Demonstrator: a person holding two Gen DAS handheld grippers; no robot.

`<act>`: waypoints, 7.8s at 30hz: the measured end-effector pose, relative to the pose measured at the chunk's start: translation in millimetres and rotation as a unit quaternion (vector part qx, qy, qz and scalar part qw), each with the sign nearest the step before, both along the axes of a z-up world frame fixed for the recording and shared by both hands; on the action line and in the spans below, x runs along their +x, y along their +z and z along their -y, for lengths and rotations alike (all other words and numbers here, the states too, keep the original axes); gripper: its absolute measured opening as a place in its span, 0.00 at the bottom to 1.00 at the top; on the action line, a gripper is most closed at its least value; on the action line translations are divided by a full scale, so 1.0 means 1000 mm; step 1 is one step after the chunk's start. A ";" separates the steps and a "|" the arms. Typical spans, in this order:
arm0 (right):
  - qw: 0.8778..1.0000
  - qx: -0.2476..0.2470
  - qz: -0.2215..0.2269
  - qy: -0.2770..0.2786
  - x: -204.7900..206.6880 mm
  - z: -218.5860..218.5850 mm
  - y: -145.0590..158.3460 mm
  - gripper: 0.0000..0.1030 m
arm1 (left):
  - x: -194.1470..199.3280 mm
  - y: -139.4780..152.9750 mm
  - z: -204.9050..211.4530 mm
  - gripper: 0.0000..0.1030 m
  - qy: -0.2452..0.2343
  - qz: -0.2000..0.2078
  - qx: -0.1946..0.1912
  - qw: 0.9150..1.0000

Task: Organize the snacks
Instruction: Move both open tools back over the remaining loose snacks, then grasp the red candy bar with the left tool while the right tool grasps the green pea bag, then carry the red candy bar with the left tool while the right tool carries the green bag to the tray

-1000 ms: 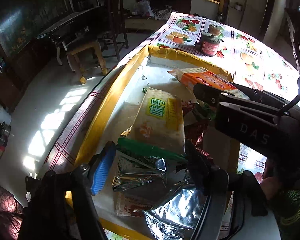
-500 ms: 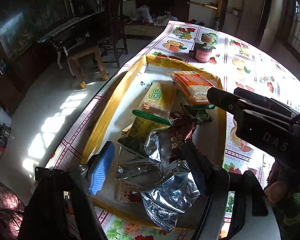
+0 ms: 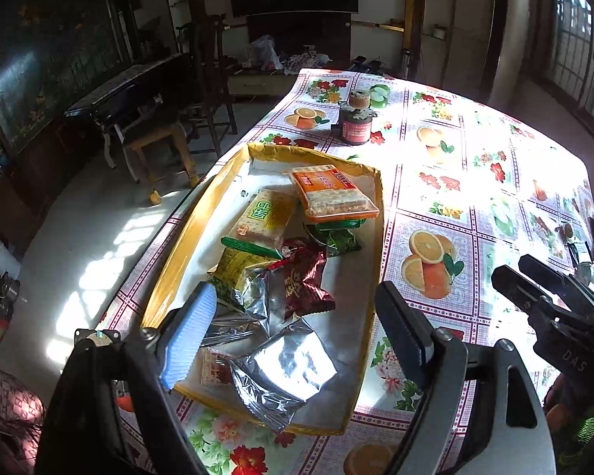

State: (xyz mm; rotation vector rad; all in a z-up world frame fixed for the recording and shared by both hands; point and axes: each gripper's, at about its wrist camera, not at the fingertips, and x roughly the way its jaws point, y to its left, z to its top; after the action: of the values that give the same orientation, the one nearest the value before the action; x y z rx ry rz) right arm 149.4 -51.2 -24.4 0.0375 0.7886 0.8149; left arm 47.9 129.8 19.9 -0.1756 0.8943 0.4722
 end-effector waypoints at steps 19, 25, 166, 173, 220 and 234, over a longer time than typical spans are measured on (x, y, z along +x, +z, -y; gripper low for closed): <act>0.970 0.000 -0.033 -0.239 -0.004 0.236 -0.038 0.69 | 0.064 -0.029 0.157 0.84 -0.176 -0.053 -0.008 0.983; 0.962 0.004 -0.042 -0.268 -0.003 0.260 -0.046 0.70 | 0.071 -0.036 0.186 0.84 -0.204 -0.066 -0.008 0.977; 0.979 -0.194 -0.025 -0.054 -0.081 0.195 -0.060 0.47 | 0.162 -0.093 0.098 0.15 -0.255 -0.153 -0.083 0.951; 0.979 -0.197 -0.024 -0.051 -0.081 0.194 -0.061 0.48 | 0.180 -0.094 0.105 0.58 -0.256 -0.155 -0.030 0.954; 0.999 -0.041 -0.012 -0.018 -0.071 0.158 -0.020 0.35 | 0.039 -0.045 0.108 0.28 -0.129 -0.066 -0.032 0.989; 0.999 0.015 -0.018 0.027 -0.065 0.109 -0.006 0.35 | 0.004 -0.022 0.079 0.28 -0.073 -0.037 0.002 0.997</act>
State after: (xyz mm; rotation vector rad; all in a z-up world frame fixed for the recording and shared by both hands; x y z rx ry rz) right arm 84.3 -160.5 -30.4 0.0582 0.8137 0.8783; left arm 52.2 51.1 -2.0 -0.0889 0.9706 0.3472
